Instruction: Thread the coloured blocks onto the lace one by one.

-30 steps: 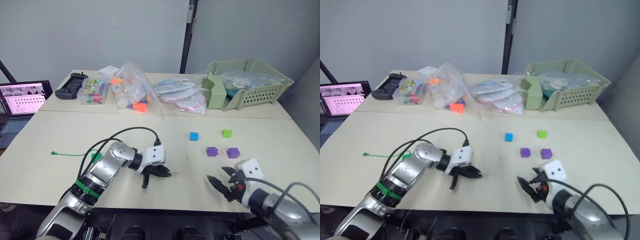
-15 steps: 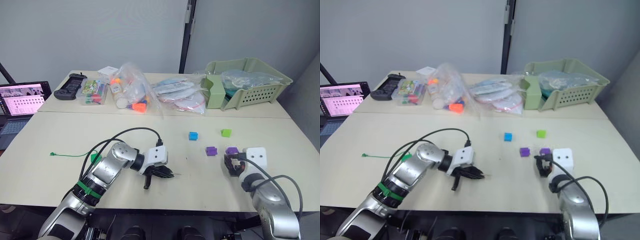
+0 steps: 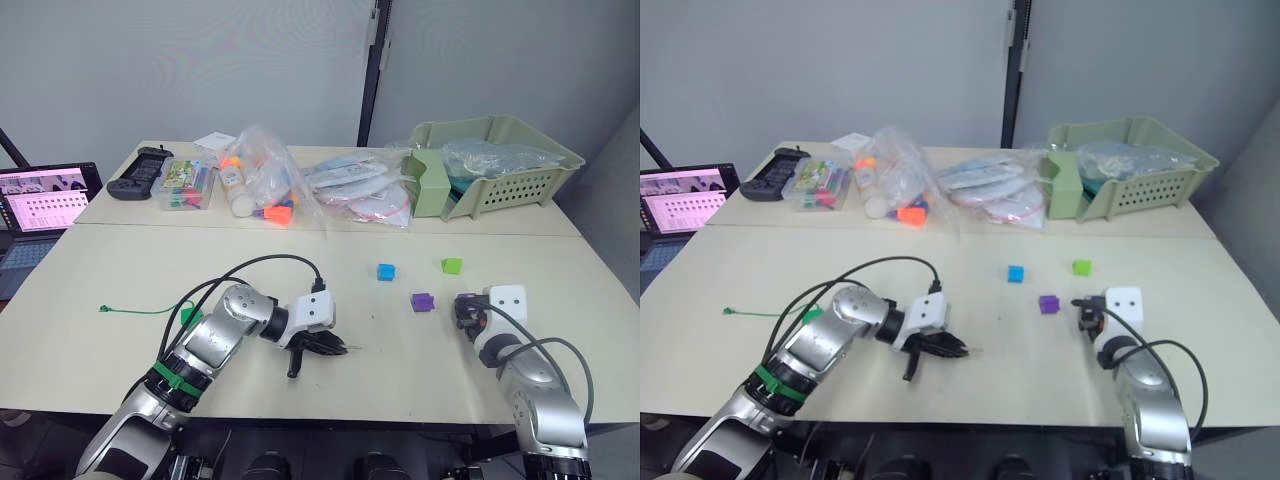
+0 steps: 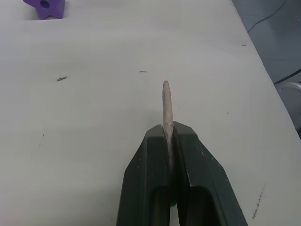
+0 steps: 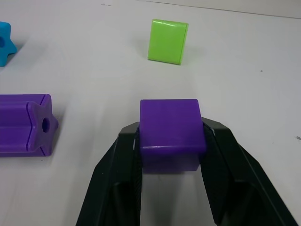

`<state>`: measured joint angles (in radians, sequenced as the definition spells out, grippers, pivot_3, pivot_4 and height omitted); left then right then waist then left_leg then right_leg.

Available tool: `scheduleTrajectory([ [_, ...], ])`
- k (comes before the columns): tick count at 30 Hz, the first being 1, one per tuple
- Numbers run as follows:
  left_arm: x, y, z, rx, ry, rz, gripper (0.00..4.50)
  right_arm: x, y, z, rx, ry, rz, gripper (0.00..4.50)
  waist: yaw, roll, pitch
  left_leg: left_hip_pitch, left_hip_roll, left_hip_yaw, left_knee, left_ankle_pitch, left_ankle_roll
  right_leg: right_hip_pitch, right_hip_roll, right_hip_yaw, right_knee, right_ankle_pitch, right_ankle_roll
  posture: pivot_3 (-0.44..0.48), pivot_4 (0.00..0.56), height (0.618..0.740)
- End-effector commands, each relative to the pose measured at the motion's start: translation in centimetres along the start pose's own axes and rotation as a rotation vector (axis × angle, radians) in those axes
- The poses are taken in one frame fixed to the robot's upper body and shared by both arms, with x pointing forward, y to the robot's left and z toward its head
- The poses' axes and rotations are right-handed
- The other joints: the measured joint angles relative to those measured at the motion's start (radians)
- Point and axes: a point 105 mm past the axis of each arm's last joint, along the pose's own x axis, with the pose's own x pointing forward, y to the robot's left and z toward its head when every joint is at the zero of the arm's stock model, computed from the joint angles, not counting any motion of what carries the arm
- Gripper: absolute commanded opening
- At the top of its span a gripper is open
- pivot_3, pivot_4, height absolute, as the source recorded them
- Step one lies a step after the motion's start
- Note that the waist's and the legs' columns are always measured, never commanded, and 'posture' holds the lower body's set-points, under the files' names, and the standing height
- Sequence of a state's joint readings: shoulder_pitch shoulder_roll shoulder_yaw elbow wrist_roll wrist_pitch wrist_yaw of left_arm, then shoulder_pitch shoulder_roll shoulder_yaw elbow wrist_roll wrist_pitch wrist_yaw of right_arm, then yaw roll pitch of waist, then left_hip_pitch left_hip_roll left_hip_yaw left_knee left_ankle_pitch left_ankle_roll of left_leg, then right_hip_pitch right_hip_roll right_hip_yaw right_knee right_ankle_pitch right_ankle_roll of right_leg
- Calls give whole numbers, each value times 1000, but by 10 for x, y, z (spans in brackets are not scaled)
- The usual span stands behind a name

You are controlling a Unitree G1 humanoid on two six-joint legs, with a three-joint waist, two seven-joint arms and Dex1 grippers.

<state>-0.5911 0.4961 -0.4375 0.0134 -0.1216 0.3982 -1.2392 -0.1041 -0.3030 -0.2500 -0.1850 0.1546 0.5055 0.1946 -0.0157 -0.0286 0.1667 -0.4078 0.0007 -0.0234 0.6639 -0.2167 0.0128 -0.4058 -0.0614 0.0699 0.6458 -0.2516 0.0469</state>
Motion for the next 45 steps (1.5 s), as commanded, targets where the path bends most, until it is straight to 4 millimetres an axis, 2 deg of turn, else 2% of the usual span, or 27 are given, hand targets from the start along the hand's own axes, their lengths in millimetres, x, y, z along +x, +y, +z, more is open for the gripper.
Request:
scheduleTrajectory([
  [1,-5,2,11,34,-24,7,0,-6,2,26,3,-116,5,1161,0,0,0,0,0,0,0,0,0,0,0,0,0,0,0,0,150,740],
  [4,-6,2,10,35,-22,9,0,-20,10,36,4,-152,9,1161,1,0,0,0,0,-1,0,0,0,0,0,0,0,0,0,0,150,740],
  [6,-7,2,9,35,-19,15,0,-36,26,45,-8,-176,38,1161,1,1,0,0,0,-1,0,0,0,0,0,0,0,0,0,0,150,740],
  [7,-9,3,8,33,-17,22,0,-54,52,50,-16,-186,98,1161,1,1,0,0,0,-2,-1,0,0,0,0,0,0,0,0,0,150,740],
  [9,-11,4,7,29,-15,28,0,-81,85,55,-14,-187,185,1161,0,3,-1,-2,0,-3,-2,0,0,-2,0,0,1,0,0,0,150,740],
  [13,-13,3,5,20,-12,21,0,-106,125,51,7,-129,304,1161,-4,3,-1,-1,1,-4,-3,0,0,-3,0,0,0,0,0,0,150,740],
  [16,-13,1,3,15,-7,14,0,-108,144,41,30,-76,350,1161,-2,3,-1,2,1,-3,-2,0,0,0,0,0,-1,-1,0,0,150,740],
  [18,-13,1,3,15,-6,13,0,-106,147,35,18,-51,353,1161,-1,3,-1,1,1,-3,-2,0,0,0,0,0,-1,-1,0,0,150,740],
  [21,-15,1,1,11,-2,19,0,-92,154,14,41,24,382,1161,0,2,-2,1,1,-3,-2,0,0,0,0,0,-3,-1,0,0,150,740],
  [25,-18,1,-2,8,4,26,0,-82,152,-5,11,84,390,1161,-1,2,-2,1,1,-2,-2,0,0,-1,0,-1,-2,-1,0,0,150,740],
  [28,-18,1,-2,5,5,32,0,-83,155,-18,11,124,412,1161,-2,2,-2,1,2,-2,-2,0,0,0,0,-1,-2,-1,0,0,150,740],
  [31,-19,1,-3,3,6,36,0,-85,154,-16,22,100,417,1161,-2,2,-2,1,2,-2,-2,0,0,0,1,-1,-2,-1,0,0,150,740],
  [33,-20,1,-4,0,6,38,0,-87,152,-7,23,58,430,2199,-1,2,-2,1,2,-2,-2,0,0,0,1,-1,-2,-1,0,0,150,740],
  [36,-21,-1,-7,-7,8,40,0,-93,142,19,-5,-46,465,3191,0,2,-2,1,2,-2,-2,0,0,0,0,-1,-3,-1,0,0,150,740],
  [40,-21,0,-7,-9,7,47,0,-99,135,39,-72,-98,569,4469,1,2,-2,1,1,-2,-2,0,0,0,0,-1,-2,-1,0,0,150,740],
  [42,-22,0,-8,-10,8,54,0,-103,136,48,-131,-113,677,4469,0,2,-2,1,1,-2,-2,0,0,0,1,-1,-2,-1,0,0,150,740],
  [45,-24,2,-8,-10,10,63,0,-117,144,57,-246,-77,994,4469,-1,1,-1,1,1,-2,-2,0,0,1,0,-1,-3,-1,0,0,150,740],
])
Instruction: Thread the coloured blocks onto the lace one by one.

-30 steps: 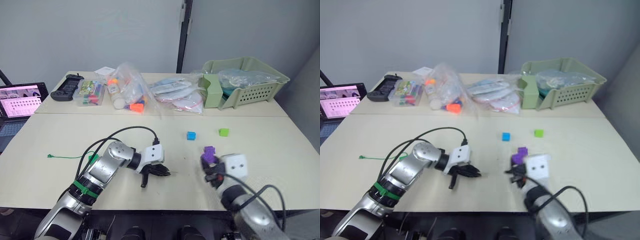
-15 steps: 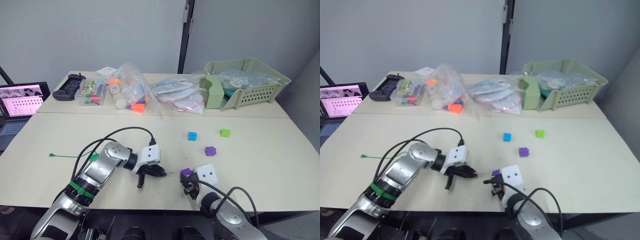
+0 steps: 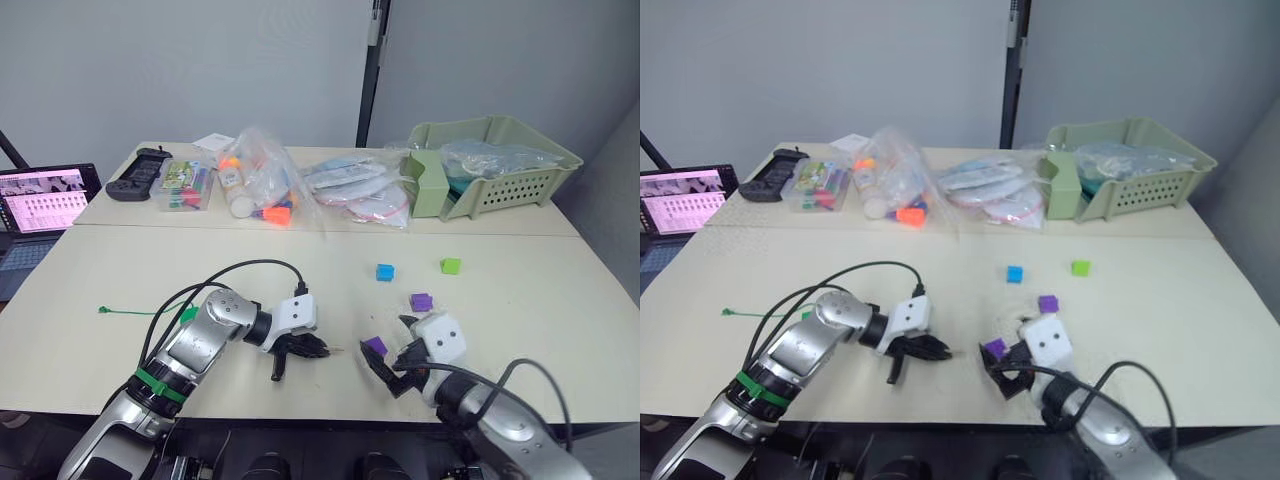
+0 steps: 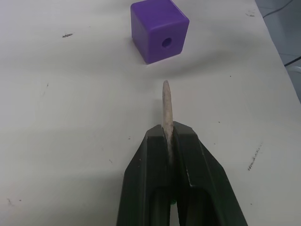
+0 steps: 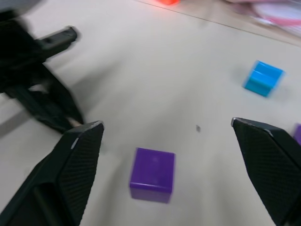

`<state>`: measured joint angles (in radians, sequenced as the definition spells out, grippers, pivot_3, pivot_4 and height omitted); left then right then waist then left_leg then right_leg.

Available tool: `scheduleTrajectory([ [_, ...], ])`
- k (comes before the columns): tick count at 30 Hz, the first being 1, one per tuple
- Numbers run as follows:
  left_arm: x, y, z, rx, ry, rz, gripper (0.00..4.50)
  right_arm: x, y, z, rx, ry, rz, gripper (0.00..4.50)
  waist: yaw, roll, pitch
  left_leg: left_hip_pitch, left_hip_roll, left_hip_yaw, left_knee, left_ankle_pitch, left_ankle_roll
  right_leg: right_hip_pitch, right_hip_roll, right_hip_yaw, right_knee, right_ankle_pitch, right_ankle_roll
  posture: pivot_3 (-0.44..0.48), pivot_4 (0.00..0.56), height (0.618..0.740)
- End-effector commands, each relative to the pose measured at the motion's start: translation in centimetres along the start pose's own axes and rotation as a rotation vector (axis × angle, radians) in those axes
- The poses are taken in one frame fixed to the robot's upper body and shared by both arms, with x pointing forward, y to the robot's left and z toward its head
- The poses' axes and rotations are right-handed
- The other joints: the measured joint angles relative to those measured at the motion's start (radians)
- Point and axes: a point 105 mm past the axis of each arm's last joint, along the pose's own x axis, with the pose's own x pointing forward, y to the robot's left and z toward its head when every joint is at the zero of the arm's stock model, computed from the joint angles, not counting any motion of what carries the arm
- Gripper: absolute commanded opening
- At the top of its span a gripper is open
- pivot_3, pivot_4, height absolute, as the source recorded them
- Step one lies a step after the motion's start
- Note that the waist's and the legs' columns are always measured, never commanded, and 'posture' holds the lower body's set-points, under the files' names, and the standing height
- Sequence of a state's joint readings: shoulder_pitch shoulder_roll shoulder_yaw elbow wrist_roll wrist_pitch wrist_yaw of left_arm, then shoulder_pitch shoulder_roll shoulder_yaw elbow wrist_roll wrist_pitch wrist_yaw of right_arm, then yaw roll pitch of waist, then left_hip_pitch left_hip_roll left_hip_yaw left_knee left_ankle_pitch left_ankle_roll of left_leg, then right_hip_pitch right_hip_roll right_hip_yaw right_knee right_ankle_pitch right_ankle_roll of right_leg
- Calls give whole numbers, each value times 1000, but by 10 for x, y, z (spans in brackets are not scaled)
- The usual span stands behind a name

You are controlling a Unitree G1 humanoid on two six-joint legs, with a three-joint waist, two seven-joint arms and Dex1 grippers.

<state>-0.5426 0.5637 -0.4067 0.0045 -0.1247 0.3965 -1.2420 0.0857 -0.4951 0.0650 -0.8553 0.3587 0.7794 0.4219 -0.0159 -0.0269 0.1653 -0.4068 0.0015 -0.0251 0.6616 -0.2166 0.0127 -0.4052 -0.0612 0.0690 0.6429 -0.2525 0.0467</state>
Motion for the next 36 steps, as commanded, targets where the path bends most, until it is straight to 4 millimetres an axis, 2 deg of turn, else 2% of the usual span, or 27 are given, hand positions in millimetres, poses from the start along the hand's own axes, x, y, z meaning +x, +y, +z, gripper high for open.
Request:
scheduleTrajectory([
  [1,-9,3,11,35,-34,27,0,-9,15,21,-79,4,327,4469,-1,0,0,0,0,0,0,0,0,1,0,0,0,0,0,0,150,740],
  [3,-10,2,11,37,-32,26,0,-9,11,19,-113,79,471,4469,-2,0,0,1,1,0,0,0,0,1,1,-1,-1,0,0,0,150,740],
  [7,-13,-1,10,32,-26,31,0,4,-16,20,-243,176,616,4469,-2,-1,0,0,1,2,0,0,0,1,1,-1,-1,0,0,0,150,740],
  [11,-16,-5,10,22,-23,38,0,16,-32,4,-415,272,729,4469,2,-1,0,0,1,3,0,0,0,0,1,-2,-1,0,0,0,150,740],
  [18,-16,-10,10,7,-20,41,0,30,-40,-13,-548,299,841,4469,3,-1,1,-2,0,2,0,0,0,-1,0,-2,-1,0,0,0,150,740],
  [21,-14,-12,14,10,-19,47,0,39,-40,-14,-554,271,846,4469,2,-1,1,-1,0,1,0,0,0,-1,0,-1,0,0,-1,0,150,740],
  [24,-15,-12,16,8,-13,55,0,44,-42,-18,-560,260,842,3693,3,-1,1,-1,0,0,0,0,0,-1,0,-1,1,0,-1,0,150,740],
  [31,-14,-11,15,8,-8,65,0,47,-44,-22,-529,248,819,1339,2,-1,1,0,0,-1,0,0,0,-1,-1,-1,2,1,-1,0,150,740],
  [32,-13,-11,13,9,-8,67,0,47,-43,-21,-503,241,809,1182,2,-1,1,0,0,-1,0,0,0,-1,-1,-1,2,1,-1,0,150,740],
  [36,-10,-8,8,14,-8,82,0,48,-28,-12,-350,213,770,1186,3,-1,1,0,0,-3,0,0,0,-1,-1,-1,3,1,-1,0,150,740],
])
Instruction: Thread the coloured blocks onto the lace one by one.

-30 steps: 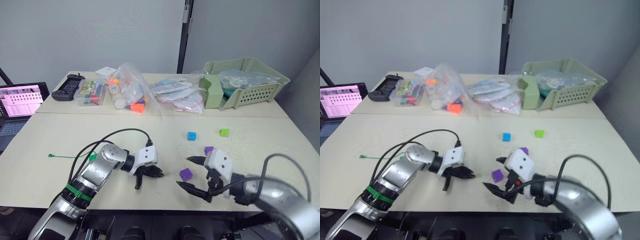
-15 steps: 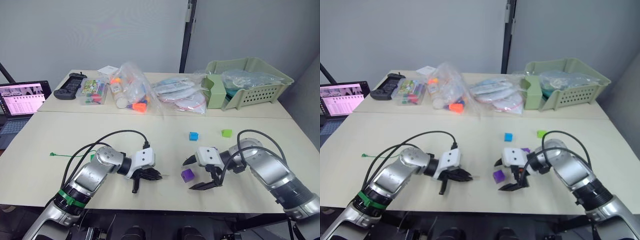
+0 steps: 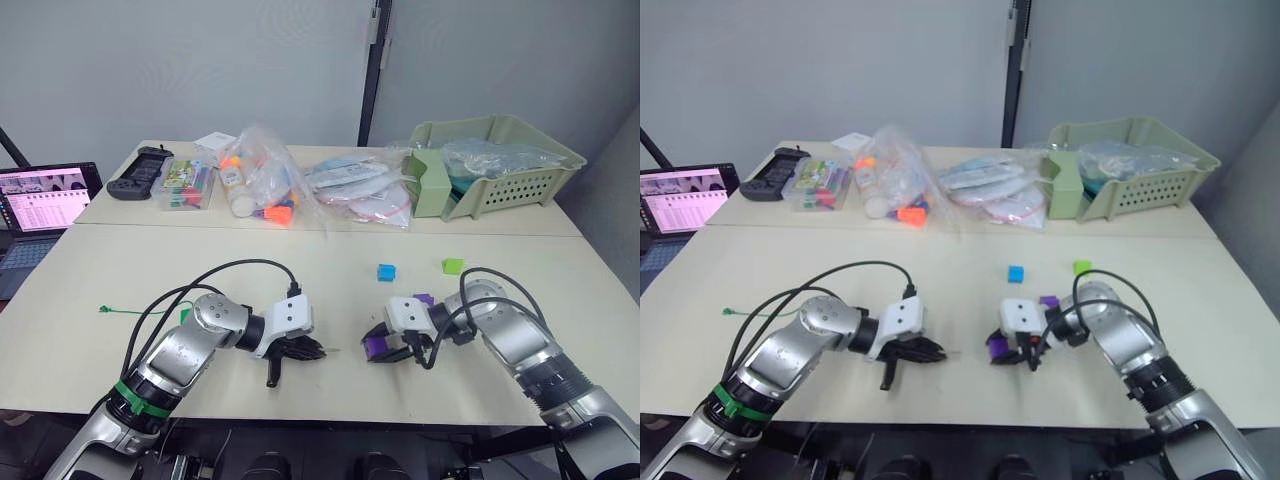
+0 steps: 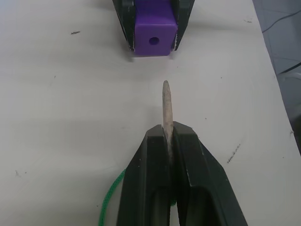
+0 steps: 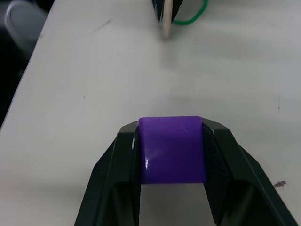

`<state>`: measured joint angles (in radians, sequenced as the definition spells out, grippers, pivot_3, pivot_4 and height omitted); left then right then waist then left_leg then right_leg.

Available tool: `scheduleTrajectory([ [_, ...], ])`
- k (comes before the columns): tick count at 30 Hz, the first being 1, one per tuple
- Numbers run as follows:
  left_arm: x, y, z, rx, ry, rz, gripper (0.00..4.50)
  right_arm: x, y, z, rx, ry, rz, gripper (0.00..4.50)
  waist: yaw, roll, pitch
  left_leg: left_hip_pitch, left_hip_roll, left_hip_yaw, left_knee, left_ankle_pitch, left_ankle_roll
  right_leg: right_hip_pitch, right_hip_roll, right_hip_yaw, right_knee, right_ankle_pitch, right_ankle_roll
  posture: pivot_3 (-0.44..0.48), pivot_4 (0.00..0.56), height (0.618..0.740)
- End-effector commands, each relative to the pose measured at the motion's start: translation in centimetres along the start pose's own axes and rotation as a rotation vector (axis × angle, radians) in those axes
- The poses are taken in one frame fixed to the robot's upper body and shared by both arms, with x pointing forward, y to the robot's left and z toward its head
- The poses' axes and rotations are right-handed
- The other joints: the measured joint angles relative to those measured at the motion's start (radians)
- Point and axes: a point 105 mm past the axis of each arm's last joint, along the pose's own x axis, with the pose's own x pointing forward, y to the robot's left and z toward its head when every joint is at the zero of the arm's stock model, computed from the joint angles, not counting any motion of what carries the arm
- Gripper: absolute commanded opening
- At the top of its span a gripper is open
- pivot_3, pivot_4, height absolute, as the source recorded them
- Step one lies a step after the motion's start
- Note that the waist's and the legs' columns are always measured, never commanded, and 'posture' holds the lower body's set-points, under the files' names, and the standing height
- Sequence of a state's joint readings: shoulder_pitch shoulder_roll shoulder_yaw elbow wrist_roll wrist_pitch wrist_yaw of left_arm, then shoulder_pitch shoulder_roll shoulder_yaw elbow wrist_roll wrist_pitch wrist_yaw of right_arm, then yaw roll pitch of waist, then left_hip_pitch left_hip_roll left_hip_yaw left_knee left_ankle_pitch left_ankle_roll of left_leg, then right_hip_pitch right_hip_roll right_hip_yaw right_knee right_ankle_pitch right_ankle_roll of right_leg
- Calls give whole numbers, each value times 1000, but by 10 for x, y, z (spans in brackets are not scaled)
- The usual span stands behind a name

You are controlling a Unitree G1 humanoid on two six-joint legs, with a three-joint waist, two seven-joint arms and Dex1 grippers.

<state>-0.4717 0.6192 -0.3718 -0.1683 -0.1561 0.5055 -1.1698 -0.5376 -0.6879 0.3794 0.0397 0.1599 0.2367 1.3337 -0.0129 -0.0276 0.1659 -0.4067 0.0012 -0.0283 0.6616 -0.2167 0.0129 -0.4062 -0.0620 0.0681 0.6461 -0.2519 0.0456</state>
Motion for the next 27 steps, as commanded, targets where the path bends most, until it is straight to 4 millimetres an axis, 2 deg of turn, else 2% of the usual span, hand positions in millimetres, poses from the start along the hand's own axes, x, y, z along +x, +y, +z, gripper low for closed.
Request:
scheduleTrajectory([
  [1,1,2,3,34,-12,13,0,0,0,19,40,-56,-41,1186,0,0,0,0,0,-1,0,0,0,0,0,0,0,0,0,0,150,740],
  [4,3,3,2,44,4,11,0,7,3,20,73,-49,-79,1186,0,0,0,0,0,-1,0,0,0,0,0,0,0,0,0,0,150,740],
  [11,7,5,9,65,21,-4,0,14,3,7,92,7,-123,1186,1,0,0,0,-1,2,0,0,0,0,0,0,0,0,0,0,150,740],
  [27,18,4,19,79,40,-23,0,23,7,15,93,-4,-124,1186,-2,0,0,0,-1,2,0,0,0,0,1,0,0,0,0,0,150,740],
])
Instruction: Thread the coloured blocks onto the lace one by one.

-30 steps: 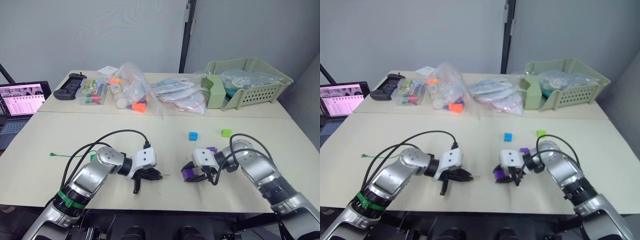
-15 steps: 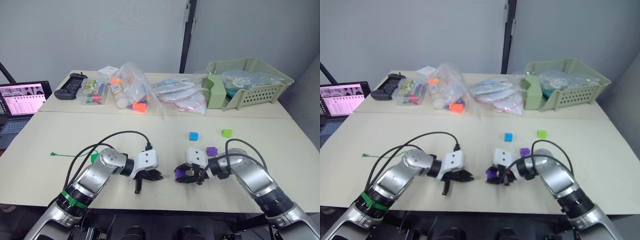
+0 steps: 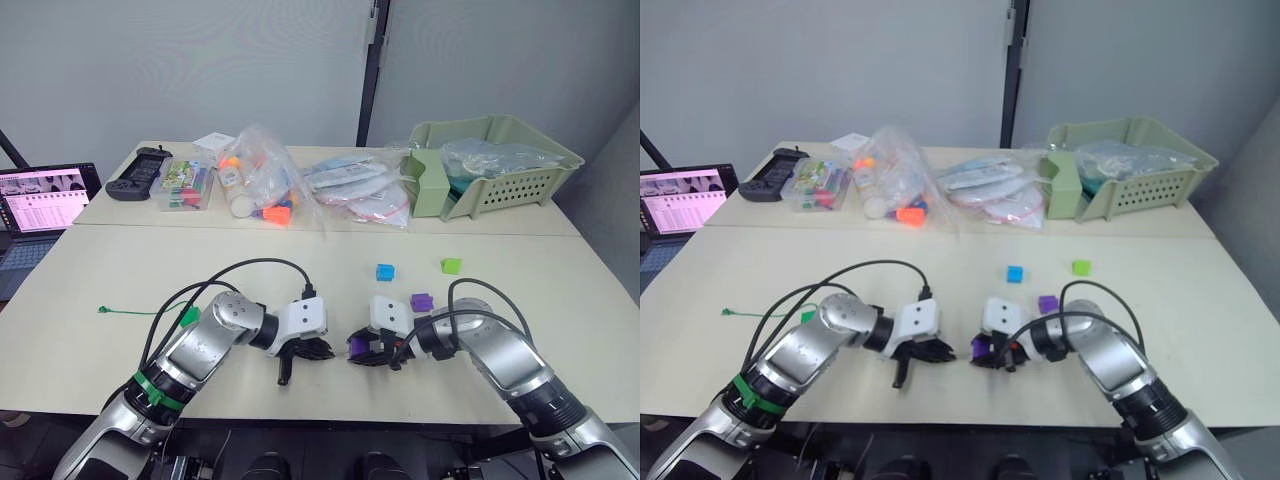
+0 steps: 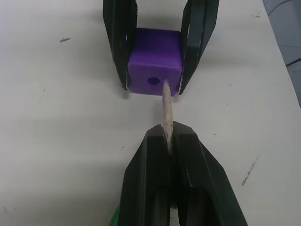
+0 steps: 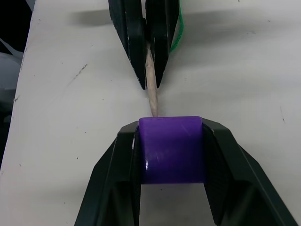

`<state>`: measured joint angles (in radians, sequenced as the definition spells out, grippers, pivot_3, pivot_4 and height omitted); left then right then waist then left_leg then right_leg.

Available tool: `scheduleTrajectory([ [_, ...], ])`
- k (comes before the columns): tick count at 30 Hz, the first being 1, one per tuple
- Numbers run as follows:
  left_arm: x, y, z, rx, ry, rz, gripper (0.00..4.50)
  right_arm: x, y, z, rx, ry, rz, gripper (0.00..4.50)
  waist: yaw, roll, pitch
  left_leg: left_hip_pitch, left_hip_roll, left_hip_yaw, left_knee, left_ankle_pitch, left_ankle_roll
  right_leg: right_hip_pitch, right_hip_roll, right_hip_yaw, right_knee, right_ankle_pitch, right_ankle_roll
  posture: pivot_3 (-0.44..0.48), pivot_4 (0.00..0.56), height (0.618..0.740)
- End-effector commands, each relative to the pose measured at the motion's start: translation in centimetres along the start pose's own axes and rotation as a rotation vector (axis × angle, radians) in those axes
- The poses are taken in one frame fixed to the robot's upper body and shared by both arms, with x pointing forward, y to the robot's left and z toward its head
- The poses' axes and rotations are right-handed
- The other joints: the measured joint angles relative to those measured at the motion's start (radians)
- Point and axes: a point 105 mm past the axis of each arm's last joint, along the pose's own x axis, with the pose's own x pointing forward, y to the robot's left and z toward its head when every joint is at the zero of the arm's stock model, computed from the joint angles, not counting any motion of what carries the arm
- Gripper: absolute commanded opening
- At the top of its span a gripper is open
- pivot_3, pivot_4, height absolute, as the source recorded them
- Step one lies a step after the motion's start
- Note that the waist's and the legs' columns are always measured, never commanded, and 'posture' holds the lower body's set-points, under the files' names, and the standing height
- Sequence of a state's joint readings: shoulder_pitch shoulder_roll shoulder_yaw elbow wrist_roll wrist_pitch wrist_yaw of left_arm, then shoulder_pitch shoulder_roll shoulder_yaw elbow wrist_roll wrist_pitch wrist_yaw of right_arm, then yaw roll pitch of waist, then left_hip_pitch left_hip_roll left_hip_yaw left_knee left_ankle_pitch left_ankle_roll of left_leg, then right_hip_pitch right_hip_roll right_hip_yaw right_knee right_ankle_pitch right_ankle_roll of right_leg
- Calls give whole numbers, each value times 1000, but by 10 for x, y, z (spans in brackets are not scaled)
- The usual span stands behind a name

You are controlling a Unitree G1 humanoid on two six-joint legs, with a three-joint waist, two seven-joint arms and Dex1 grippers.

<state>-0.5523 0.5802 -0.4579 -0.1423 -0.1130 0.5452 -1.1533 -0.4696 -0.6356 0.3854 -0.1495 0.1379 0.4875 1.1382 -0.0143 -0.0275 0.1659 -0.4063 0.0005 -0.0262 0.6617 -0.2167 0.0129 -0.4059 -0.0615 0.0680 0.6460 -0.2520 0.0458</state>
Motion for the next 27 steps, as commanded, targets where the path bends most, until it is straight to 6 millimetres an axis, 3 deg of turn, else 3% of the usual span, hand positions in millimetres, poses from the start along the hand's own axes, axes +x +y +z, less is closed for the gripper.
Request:
scheduleTrajectory([
  [1,1,1,11,44,-9,5,0,4,4,6,-16,-11,7,1186,-1,0,0,0,0,0,0,0,0,0,0,0,0,0,0,0,150,740],
  [11,6,3,13,48,18,3,0,6,3,10,1,-19,-14,1186,-6,0,0,0,1,0,0,0,0,0,1,0,0,0,0,0,150,740],
  [23,33,-2,22,-2,-31,-29,0,10,3,20,45,-59,-50,1186,2,0,0,1,0,0,0,0,0,1,0,0,0,0,0,0,150,740],
  [27,29,2,21,-26,-70,-19,0,9,3,18,53,-54,-57,1186,5,0,0,2,0,0,3,0,0,3,0,0,0,0,0,0,150,740],
])
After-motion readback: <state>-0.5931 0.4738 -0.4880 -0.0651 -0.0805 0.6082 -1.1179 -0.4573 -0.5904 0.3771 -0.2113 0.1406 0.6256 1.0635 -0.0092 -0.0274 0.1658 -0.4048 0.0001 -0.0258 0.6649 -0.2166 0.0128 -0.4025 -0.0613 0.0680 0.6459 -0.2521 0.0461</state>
